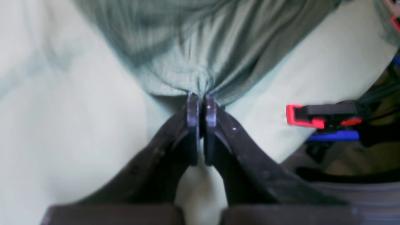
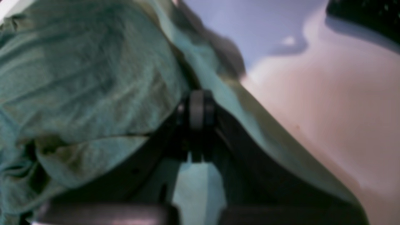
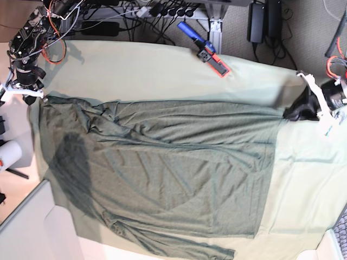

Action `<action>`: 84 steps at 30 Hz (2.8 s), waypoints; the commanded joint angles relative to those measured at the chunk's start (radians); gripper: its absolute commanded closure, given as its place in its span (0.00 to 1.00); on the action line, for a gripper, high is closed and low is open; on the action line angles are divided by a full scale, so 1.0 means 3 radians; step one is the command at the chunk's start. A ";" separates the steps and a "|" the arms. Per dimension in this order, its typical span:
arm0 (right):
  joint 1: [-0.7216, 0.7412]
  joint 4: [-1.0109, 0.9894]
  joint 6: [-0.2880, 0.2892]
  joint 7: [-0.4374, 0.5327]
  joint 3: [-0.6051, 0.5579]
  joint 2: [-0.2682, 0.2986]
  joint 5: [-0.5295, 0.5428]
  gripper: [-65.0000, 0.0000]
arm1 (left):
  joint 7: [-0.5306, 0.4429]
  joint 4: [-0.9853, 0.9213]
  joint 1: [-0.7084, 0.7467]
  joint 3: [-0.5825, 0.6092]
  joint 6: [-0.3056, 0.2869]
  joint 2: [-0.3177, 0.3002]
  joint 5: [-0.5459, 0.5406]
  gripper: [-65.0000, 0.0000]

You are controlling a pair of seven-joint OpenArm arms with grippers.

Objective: Fold the T-shirt properly

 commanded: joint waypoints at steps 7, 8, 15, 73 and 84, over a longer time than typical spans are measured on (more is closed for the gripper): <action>0.0151 0.0051 0.0001 -0.0092 0.0013 0.0111 0.0043 1.00 | -0.0069 0.0084 -0.0369 -0.0029 -0.0031 -0.0052 -0.0056 1.00; 0.0148 0.0051 0.0001 -0.0146 0.0013 0.0108 0.0048 1.00 | -0.0069 0.0081 -0.0388 -0.0029 -0.0031 -0.0053 -0.0053 1.00; 0.0132 0.0051 0.0001 -0.0367 0.0065 0.0025 0.0175 0.50 | -0.0047 0.0047 -0.0326 -0.0022 -0.0031 -0.0052 -0.0029 1.00; 0.1250 -0.0844 0.0010 0.0295 -0.0585 0.0000 -0.0666 1.00 | -0.0290 -0.2427 -0.2412 0.0813 -0.0031 0.0215 0.0223 1.00; 0.1249 -0.0942 0.0003 0.0515 -0.0754 -0.0001 -0.0835 1.00 | -0.0640 -0.2523 -0.2417 0.0815 -0.0031 0.0243 0.0566 1.00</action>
